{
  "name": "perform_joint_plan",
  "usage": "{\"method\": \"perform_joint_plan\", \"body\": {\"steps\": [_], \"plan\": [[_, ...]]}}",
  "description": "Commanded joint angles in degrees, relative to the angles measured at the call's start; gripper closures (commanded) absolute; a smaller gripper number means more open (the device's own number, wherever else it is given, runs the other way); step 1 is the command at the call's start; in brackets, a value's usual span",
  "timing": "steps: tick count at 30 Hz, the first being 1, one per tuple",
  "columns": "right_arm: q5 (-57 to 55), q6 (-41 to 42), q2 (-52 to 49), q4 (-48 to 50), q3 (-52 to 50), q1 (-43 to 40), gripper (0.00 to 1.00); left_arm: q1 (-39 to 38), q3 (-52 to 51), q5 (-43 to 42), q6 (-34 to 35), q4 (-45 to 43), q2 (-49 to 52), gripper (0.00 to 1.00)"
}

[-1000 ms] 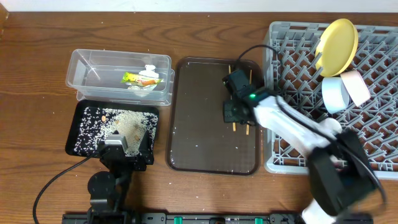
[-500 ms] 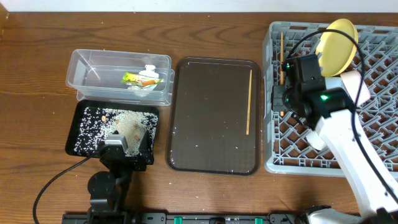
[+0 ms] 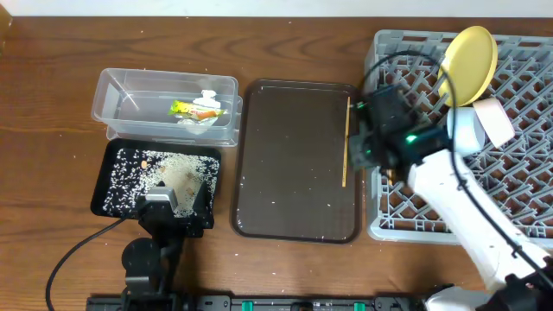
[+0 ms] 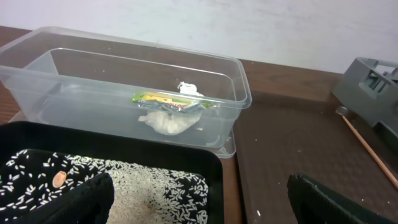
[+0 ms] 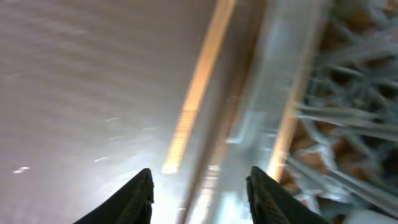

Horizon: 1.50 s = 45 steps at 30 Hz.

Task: Sort waste into correct bins and load items into the dishwasher rack
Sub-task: 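Return the right gripper to the remaining chopstick and grasp it, then carry the second chopstick with the right gripper into the rack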

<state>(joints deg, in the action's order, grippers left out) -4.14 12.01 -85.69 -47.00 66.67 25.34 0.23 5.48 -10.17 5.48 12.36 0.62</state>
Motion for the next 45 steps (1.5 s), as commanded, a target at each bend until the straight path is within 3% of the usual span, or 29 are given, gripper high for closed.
{"method": "perform_joint_plan", "body": {"steps": [1, 6, 11, 18, 21, 23, 28, 38, 45], "plan": [[-3.89, 8.35, -1.31, 0.09, 0.26, 5.40, 0.51, 0.20, -1.40, -0.35, -0.94, 0.37, -0.39, 0.08], [-18.38, 19.28, -8.94, 1.79, 0.24, 8.66, 0.51, 0.20, -1.40, -0.33, -0.94, 0.35, -0.39, 0.09], [-18.03, 19.17, -17.53, 8.31, 0.24, 7.80, 0.52, 0.20, -1.40, -0.35, -0.94, 0.37, -0.39, 0.09], [-13.07, 19.23, -24.83, 9.29, 0.24, 7.56, 0.60, 0.20, -1.40, -0.33, -0.94, 0.37, -0.39, 0.08], [-10.34, 19.26, -26.99, 8.96, 0.24, 7.45, 0.72, 0.20, -1.40, -0.33, -0.94, 0.37, -0.39, 0.09], [-7.15, 19.26, -27.91, 7.89, 0.24, 7.19, 0.99, 0.20, -1.40, -0.33, -0.94, 0.35, -0.39, 0.09], [-4.07, 16.37, -24.41, 7.54, 1.16, 7.39, 0.99, 0.20, -1.40, -0.33, -0.94, 0.35, -0.39, 0.08], [-7.93, 6.86, -2.84, 6.56, 1.90, 2.40, 0.99, 0.20, -1.40, -0.33, -0.94, 0.37, -0.39, 0.09], [-6.62, 3.08, -2.36, 3.30, 1.33, -7.43, 0.99, 0.20, -1.40, -0.33, -0.94, 0.35, -0.39, 0.08]]}}
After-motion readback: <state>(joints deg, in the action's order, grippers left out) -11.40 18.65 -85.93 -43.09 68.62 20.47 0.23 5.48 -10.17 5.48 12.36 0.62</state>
